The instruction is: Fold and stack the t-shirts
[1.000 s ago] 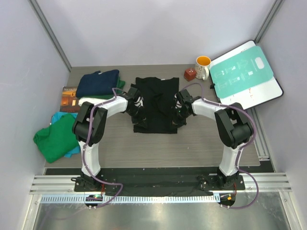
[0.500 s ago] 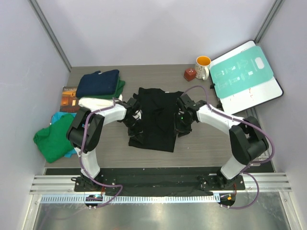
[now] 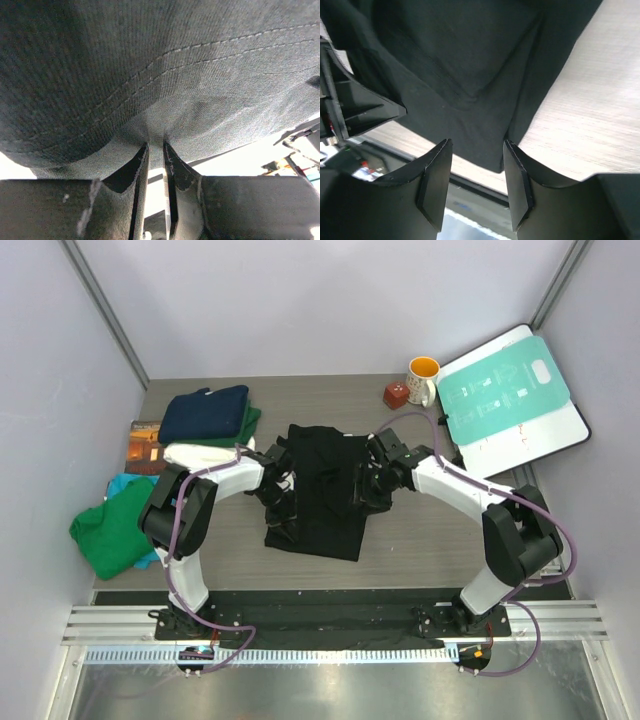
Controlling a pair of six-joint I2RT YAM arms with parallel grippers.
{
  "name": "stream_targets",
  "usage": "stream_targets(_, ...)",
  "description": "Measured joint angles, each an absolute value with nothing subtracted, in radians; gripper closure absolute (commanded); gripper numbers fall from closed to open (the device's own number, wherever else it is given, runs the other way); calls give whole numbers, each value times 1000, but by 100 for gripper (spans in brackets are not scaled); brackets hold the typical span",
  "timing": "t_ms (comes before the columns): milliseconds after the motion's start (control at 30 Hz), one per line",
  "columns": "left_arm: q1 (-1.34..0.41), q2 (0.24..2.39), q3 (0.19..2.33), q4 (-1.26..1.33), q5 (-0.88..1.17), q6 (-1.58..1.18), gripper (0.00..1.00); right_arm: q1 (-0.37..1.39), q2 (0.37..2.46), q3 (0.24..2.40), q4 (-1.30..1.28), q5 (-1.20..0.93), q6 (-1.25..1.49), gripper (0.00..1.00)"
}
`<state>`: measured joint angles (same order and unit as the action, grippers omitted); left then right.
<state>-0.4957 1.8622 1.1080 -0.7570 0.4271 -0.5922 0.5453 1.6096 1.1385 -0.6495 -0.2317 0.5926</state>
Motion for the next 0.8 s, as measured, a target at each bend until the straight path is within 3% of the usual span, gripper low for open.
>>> stream_targets(300, -496, 1862, 1109, -762, 422, -589, 80, 545, 1608, 953, -460, -332, 806, 47)
stream_targets(800, -496, 1862, 1107, -761, 423, -589, 81, 545, 1601, 927, -297, -370, 935, 44)
